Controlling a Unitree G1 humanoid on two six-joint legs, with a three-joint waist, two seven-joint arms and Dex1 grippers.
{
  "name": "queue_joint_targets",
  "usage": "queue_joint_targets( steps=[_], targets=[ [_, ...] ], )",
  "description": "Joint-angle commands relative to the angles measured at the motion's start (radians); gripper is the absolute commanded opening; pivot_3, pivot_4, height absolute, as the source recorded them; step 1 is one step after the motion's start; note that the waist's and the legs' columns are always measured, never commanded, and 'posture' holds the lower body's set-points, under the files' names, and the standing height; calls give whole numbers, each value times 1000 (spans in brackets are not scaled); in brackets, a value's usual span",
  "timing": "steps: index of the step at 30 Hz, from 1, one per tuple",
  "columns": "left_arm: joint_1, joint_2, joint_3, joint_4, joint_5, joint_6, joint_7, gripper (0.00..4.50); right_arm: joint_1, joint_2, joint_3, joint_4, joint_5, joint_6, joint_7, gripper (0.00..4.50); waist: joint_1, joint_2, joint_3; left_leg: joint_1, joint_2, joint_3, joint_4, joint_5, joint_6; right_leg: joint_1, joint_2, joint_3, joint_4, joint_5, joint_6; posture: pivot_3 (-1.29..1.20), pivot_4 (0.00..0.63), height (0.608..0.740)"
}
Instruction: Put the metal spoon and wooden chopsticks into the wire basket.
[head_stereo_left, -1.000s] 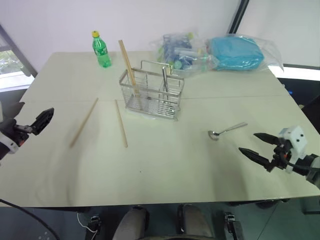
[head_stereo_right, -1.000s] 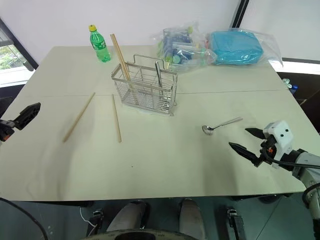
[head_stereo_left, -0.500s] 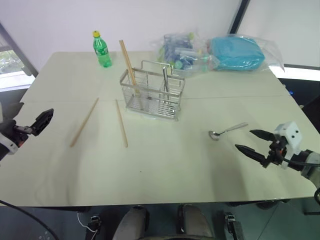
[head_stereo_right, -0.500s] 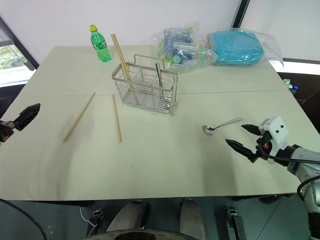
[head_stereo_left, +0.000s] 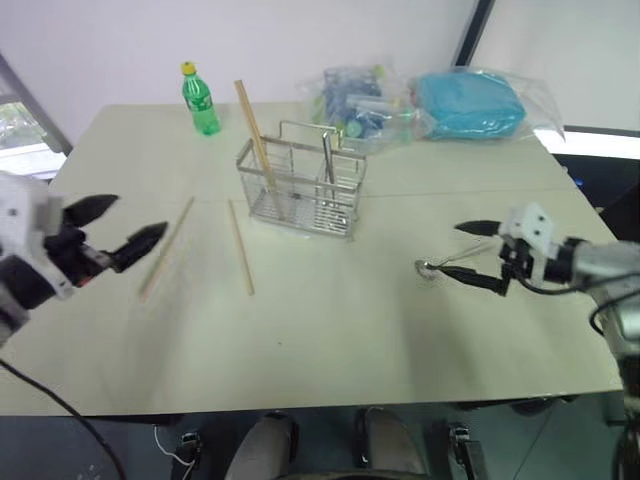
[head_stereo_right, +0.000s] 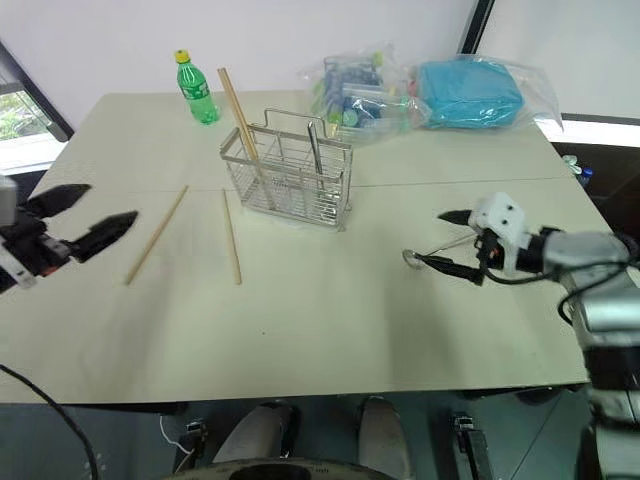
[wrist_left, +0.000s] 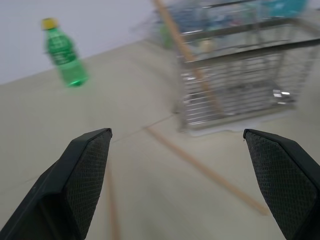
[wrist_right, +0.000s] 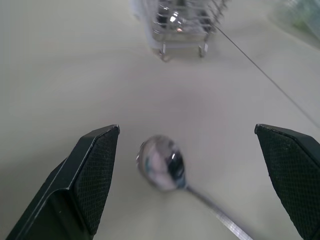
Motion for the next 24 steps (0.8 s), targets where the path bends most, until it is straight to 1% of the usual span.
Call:
queue_joint_targets(
  steps=[1, 4, 8, 11, 13, 17, 19, 21, 24],
  targets=[
    [-35, 41, -52, -61, -85, 28, -39, 4441, -157, -7, 91, 161, -83, -134, 121, 4500, -2, 0, 0, 0, 0, 0, 0, 0, 0, 0, 0, 0, 0, 1, 1, 0, 150, 713],
    [-54, 77, -109, -75, -128, 41, -93, 4441, -308, 15, 197, 354, -193, -286, 198, 4500, -3, 0, 0, 0, 0, 0, -1, 0, -1, -1, 1, 0, 0, 1, 2, 0, 150, 713],
    [-89, 99, -168, -61, -155, 42, -123, 4441, -486, 48, 297, 622, -313, -415, 262, 4500, -15, 1, 1, 0, 0, 1, 0, 2, -3, 0, 0, 0, 0, 1, 2, 0, 150, 713],
    [-119, 102, -205, -45, -157, 36, -133, 4441, -626, 70, 398, 828, -461, -550, 248, 4500, -20, 1, 2, 0, -1, 1, 0, 2, -4, -1, 1, 0, 0, 1, 2, 0, 150, 713],
    [-130, 103, -222, -38, -145, 32, -136, 4441, -688, 92, 439, 920, -527, -599, 217, 4500, -25, 2, 2, 0, 0, 1, -1, 3, -5, -1, 1, 0, 1, 2, 2, 0, 150, 713],
    [-138, 105, -235, -47, -142, 27, -135, 4441, -757, 123, 490, 1027, -617, -677, 176, 4500, -27, 2, 2, 0, 0, 0, -2, 4, -7, -2, 2, 1, 2, 2, 2, 0, 150, 713],
    [-140, 106, -234, -52, -146, 27, -131, 4441, -779, 143, 498, 1062, -644, -652, 166, 4500, -26, 2, 2, 0, 0, 0, -2, 4, -7, -3, 2, 1, 2, 2, 2, 0, 150, 713],
    [-139, 107, -231, -56, -149, 29, -128, 4441, -785, 159, 489, 1079, -642, -655, 193, 4500, -26, 2, 2, 0, 0, 0, -2, 4, -7, -4, 2, 2, 2, 2, 2, 0, 150, 713],
    [-137, 108, -226, -66, -157, 33, -123, 4441, -776, 168, 512, 1087, -688, -703, 159, 4500, -26, 2, 2, 0, 0, 0, -2, 4, -7, -4, 2, 2, 3, 2, 2, 0, 150, 713]
  ],
)
